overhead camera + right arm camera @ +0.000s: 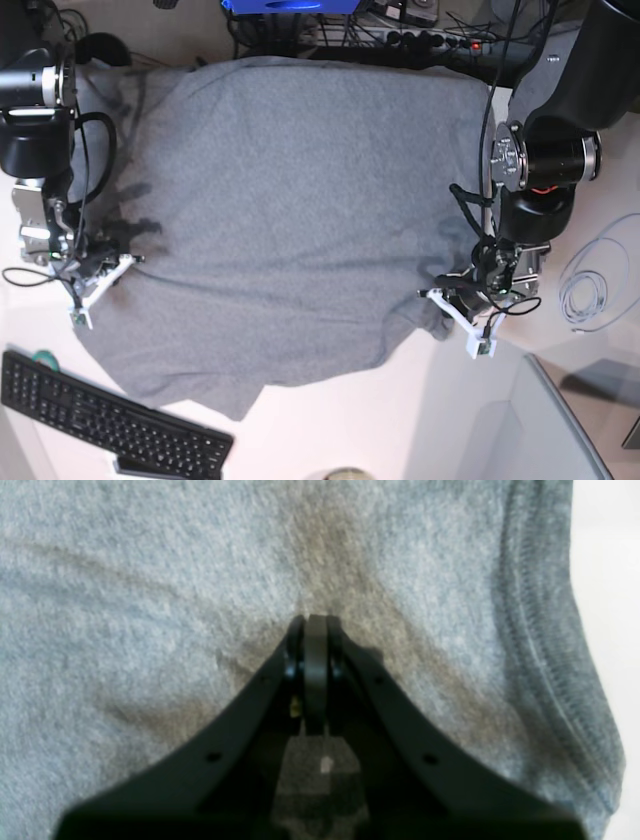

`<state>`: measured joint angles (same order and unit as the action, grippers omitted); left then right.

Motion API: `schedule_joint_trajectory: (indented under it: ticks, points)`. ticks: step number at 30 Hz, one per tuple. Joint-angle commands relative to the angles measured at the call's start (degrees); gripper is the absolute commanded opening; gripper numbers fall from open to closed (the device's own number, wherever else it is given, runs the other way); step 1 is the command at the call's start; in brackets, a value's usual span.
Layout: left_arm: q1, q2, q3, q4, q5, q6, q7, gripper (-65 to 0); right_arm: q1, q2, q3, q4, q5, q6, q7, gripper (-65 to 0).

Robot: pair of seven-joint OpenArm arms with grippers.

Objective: Layout the t-shirt on the table in an organized manner, then fold the t-shirt properly
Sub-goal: 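Grasp the shirt edges with both grippers and pull them apart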

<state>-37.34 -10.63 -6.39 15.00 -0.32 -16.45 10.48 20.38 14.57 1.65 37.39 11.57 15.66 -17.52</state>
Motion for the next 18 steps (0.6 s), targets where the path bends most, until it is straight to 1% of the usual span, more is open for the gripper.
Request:
schedule_joint_trajectory:
  ticks: [1, 2, 4, 8, 10, 13, 15, 18]
  points:
    - [-1.56, -0.40, 0.02, 2.89, -0.34, -0.04, -0.59, -65.0, -0.03, 0.25, -0.11, -0.16, -0.45, 0.82, -2.57, -65.0]
    - [-1.21, -0.40, 0.28, 4.64, -0.34, -0.04, -0.50, -65.0, -0.03, 0.25, -0.11, -0.16, -0.45, 0.82, -2.57, -65.0]
    - [-0.59, -0.66, 0.37, 8.69, -0.34, -0.04, 1.96, -65.0, -0.12, 0.25, 0.15, -0.16, -0.45, 0.82, -2.57, -65.0]
    - [-0.24, -3.12, 0.46, 14.31, -0.34, -0.04, 6.53, -65.0, -0.21, 0.33, 0.24, -0.16, -0.45, 0.82, -2.57, -65.0]
    - [-0.24, -4.53, 0.46, 15.02, -0.25, -0.04, 6.97, -65.0, -0.21, 0.51, 0.24, -0.16, -0.45, 0.82, -2.57, -65.0]
    - [-0.15, -5.06, 0.46, 14.93, -0.17, -0.04, 6.97, -65.0, -0.21, 0.42, 0.24, -0.16, -0.45, 0.82, -2.57, -65.0]
    - [0.64, -5.06, 0.55, 14.93, 2.03, -0.04, 6.71, -65.0, -0.21, 0.25, 0.06, -0.16, -0.45, 0.82, -2.57, -65.0]
    - [1.61, -4.44, -0.07, 15.19, 7.57, 0.05, 6.44, -65.0, -0.12, 0.16, -0.02, -0.16, -0.45, 0.82, -2.57, -65.0]
